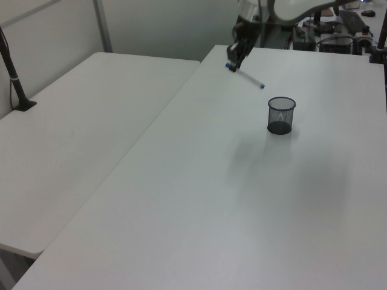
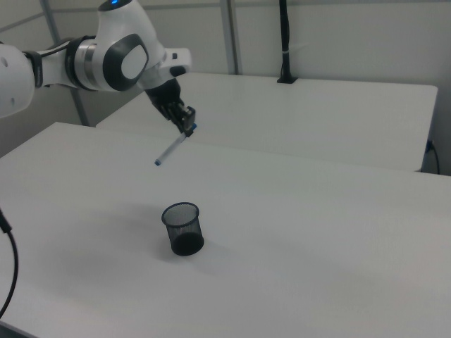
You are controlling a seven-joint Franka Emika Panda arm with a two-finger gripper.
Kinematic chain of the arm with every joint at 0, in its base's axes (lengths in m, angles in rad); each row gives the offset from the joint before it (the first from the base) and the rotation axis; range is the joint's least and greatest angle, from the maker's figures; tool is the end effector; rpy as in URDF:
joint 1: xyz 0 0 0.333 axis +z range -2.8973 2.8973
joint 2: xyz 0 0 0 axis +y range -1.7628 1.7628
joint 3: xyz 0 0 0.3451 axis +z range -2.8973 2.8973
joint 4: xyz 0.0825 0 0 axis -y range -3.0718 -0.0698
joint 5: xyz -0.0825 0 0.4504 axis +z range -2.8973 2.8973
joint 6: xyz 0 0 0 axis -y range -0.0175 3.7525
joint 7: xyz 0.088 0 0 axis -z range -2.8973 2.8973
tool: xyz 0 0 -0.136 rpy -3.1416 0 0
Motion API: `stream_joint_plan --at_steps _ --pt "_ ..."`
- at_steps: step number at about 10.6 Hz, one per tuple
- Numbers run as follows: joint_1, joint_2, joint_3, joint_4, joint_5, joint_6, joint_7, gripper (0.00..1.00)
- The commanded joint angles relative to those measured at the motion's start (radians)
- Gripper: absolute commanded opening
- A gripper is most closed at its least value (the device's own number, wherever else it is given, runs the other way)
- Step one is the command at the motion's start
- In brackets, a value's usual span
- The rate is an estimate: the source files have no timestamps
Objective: Insert the marker
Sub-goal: 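Lift the marker and carry it over the black mesh cup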
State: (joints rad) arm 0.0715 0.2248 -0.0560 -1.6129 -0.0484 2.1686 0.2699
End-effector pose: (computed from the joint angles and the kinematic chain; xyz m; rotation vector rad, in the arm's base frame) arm 0.7408 0.0117 0.5121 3.0685 -0.3550 0.5235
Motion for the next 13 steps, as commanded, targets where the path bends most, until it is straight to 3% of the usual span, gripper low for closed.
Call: stream_joint_plan --at_steps 1,4,6,13 --pt "-0.090 -0.123 0.008 -0.155 -0.010 0.014 -0.109 0.12" --pt "-0.128 -0.168 0.008 -0.298 -0.016 0.109 -0.147 0.12" --pt "-0.130 -0.154 0.008 -0.346 -0.054 0.169 -0.147 0.13" --pt "-0.110 -0.107 0.010 -0.371 -0.056 0.197 -0.140 0.16"
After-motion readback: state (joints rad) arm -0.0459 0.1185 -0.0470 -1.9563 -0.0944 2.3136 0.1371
